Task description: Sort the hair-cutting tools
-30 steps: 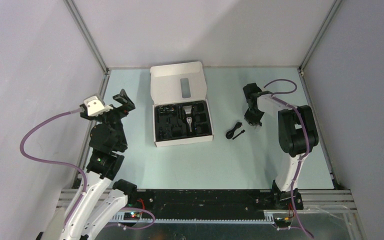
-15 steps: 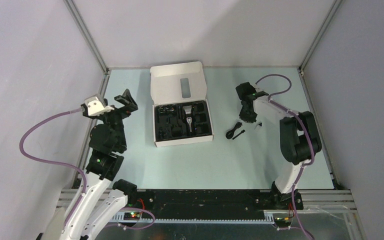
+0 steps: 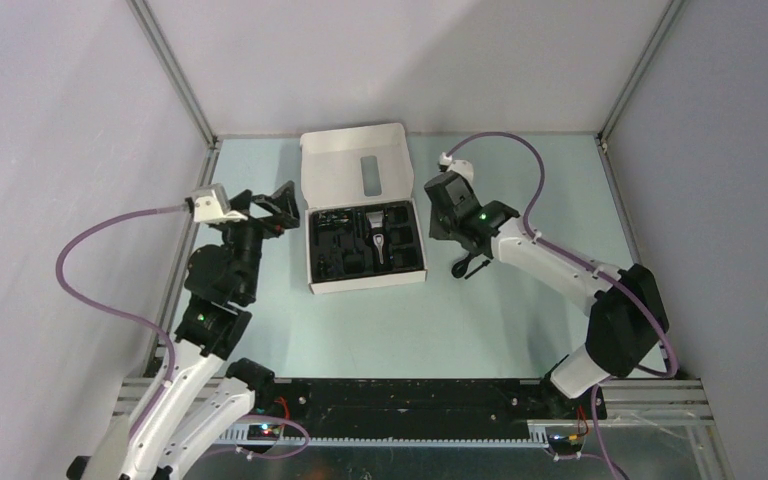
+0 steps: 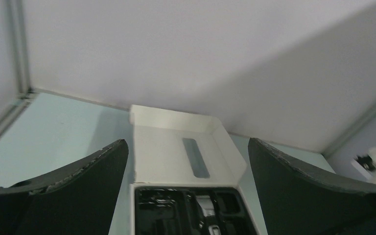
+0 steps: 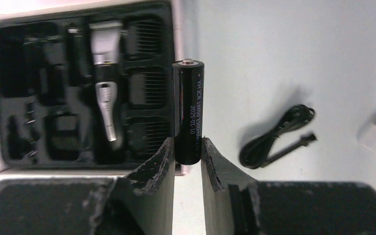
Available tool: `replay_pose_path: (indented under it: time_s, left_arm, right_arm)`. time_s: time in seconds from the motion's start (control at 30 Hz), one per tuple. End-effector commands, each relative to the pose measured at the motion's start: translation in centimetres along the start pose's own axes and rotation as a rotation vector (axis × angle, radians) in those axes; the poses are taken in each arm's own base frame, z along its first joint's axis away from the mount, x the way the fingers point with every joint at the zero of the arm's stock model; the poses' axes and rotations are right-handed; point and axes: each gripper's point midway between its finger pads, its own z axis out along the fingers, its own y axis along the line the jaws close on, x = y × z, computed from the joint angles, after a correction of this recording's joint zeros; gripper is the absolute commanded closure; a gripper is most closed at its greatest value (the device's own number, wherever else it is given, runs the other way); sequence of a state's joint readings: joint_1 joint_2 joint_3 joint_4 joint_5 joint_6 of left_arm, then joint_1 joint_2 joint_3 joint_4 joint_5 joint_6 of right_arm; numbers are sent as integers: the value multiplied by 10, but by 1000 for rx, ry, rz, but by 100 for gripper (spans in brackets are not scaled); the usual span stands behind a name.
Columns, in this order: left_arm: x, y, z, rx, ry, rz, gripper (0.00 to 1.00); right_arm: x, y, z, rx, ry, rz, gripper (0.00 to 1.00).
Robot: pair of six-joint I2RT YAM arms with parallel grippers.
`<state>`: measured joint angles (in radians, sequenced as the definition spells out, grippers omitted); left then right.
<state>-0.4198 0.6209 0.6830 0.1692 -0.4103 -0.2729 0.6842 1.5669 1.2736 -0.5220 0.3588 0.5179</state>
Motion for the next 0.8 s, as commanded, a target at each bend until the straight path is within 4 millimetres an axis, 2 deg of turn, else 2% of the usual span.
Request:
replay_pose_path:
  time_s: [0.0, 0.17, 0.33, 0.6, 0.73, 0.77]
  left_arm:
    - [1, -43, 0, 177, 52, -60, 0]
    - [17, -69, -2, 285, 121, -90, 0]
    - [34, -94, -5, 394, 190, -113, 4]
    - [63, -119, -8, 473, 318, -157, 17]
    - [73, -123, -8, 470, 367, -172, 29]
    - [81, -122, -8, 459, 398, -174, 32]
  right_arm:
    - [-38, 51, -41, -181, -186, -78, 100]
    - [-40, 97, -68, -321, -266, -172, 100]
    - [-35, 128, -87, -452, -317, -210, 100]
    - [-22, 157, -111, -580, -368, -275, 100]
    - [-20, 163, -116, -602, -372, -279, 100]
    - [-20, 164, -116, -604, -374, -282, 100]
